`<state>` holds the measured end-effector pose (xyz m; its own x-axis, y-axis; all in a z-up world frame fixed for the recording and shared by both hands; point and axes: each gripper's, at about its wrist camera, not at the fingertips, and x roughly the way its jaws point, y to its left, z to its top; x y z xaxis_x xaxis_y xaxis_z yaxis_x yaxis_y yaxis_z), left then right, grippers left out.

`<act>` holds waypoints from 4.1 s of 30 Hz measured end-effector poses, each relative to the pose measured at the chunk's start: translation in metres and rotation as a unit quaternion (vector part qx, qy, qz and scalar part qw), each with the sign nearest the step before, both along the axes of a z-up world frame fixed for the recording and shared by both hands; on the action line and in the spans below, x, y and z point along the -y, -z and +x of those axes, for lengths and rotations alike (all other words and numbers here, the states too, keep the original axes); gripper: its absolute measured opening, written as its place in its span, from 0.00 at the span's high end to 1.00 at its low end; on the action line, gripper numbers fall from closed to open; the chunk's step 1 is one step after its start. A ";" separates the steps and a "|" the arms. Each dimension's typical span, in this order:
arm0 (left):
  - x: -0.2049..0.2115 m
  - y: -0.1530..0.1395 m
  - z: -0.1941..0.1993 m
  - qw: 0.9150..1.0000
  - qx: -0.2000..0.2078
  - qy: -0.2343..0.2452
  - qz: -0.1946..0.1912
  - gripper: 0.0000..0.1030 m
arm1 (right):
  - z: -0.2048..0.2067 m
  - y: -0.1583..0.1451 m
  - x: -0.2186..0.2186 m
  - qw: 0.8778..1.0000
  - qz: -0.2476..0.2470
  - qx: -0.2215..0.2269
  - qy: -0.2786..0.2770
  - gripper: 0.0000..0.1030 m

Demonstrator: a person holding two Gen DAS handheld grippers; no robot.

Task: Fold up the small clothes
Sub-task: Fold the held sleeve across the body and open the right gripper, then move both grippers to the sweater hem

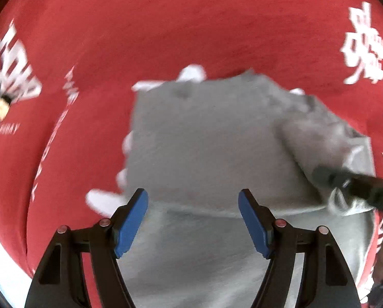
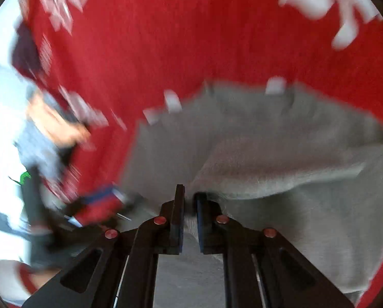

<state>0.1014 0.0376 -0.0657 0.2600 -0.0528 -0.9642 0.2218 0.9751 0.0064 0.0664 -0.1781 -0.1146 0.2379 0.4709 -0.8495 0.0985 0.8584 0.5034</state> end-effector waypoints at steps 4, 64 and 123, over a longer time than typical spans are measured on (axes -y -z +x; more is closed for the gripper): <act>-0.027 0.009 -0.009 1.000 -0.014 -0.016 -0.012 0.28 | -0.011 0.007 0.012 0.998 0.028 -0.017 0.058 0.61; 0.027 0.003 -0.021 0.995 -0.089 0.032 0.026 0.28 | -0.159 -0.032 0.134 0.978 0.002 -0.093 0.189 0.46; -0.145 0.000 -0.230 0.986 -0.145 0.008 -0.080 0.28 | -0.295 -0.024 0.004 0.987 -0.012 -0.134 0.093 0.34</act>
